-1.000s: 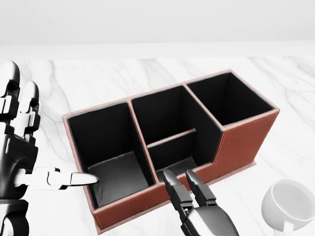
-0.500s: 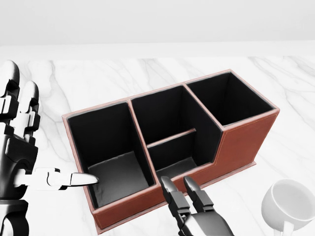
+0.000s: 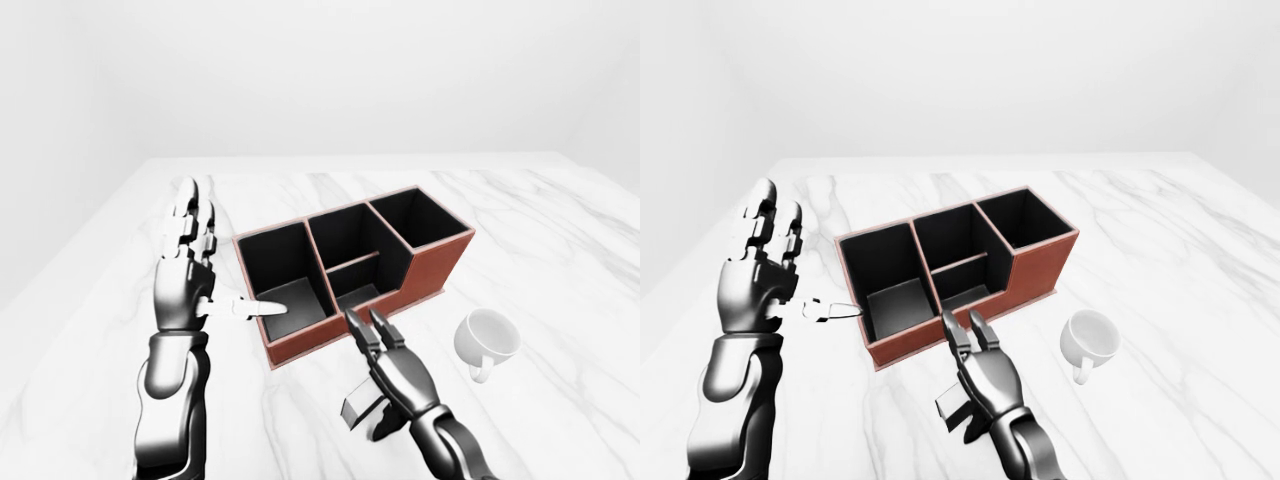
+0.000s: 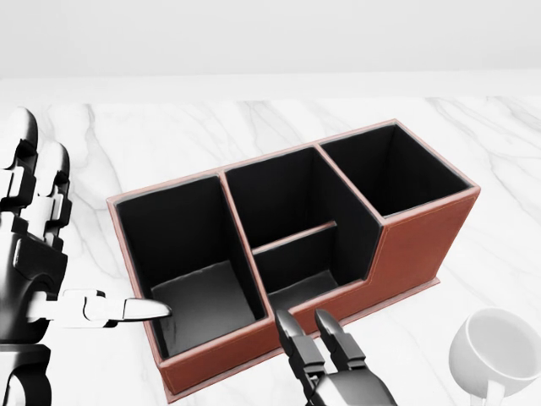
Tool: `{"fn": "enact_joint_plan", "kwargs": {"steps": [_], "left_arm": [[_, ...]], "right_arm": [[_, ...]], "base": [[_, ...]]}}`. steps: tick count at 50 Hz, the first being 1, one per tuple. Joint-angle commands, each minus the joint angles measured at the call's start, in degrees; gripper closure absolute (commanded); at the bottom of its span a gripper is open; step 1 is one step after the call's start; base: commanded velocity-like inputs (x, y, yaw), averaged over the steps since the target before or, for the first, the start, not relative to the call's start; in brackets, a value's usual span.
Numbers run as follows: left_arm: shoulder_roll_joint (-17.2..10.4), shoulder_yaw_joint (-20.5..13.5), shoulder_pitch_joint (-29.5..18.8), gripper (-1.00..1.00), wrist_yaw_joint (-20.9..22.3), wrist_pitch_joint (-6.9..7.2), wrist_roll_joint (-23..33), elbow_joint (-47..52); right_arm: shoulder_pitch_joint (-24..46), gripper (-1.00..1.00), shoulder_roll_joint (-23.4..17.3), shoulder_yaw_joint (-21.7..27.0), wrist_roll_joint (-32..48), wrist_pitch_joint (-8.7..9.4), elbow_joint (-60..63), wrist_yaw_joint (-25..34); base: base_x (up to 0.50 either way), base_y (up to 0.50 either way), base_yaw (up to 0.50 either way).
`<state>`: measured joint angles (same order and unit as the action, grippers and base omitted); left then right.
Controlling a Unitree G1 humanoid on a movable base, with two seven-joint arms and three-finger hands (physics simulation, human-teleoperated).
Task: Pick up the book and place it in the front compartment of the caddy.
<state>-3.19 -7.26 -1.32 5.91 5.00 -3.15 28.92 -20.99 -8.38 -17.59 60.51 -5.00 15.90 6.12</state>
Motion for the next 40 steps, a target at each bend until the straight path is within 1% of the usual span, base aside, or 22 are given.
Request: {"fn": "enact_joint_plan", "kwargs": {"steps": [1,17,18,19,20,37,40], "left_arm": [[0.0,0.0,0.0,-1.00,0.0,0.00,0.1,0.1],[0.0,0.0,0.0,-1.00,0.1,0.00,0.2,-0.1],[0.0,0.0,0.0,-1.00,0.1,0.00,0.2,-0.1],[0.0,0.0,0.0,-1.00,0.1,0.00,0.2,-0.1],[0.0,0.0,0.0,-1.00,0.1,0.00,0.2,-0.2],[0.0,-0.1,-0.1,-1.00,0.0,0.00,0.2,0.1],[0.0,0.0,-0.1,-1.00,0.0,0.00,0.2,-0.2]], "right_arm": [[-0.3,-1.00,-0.2,-0.3,0.4,0.00,-1.1,-0.9],[-0.2,-1.00,-0.3,-0.4,0.2,0.00,-2.6,-1.6],[-0.2,0.15,-0.3,-0.4,0.1,0.00,-2.6,-1.6],[-0.2,0.87,-0.3,-0.4,0.0,0.00,-2.9,-1.6],[-0.4,1.00,-0.3,-0.5,-0.2,0.00,-2.6,-1.3],[0.0,1.00,-0.3,-0.2,-0.2,0.00,-1.7,-0.7],[0.3,1.00,-0.2,0.2,-0.2,0.00,-0.8,0.2]], "base": [[0.00,0.00,0.00],[0.00,0.00,0.00],[0.00,0.00,0.00],[0.00,0.00,0.00],[0.00,0.00,0.00],[0.00,0.00,0.00],[0.00,0.00,0.00]]}}
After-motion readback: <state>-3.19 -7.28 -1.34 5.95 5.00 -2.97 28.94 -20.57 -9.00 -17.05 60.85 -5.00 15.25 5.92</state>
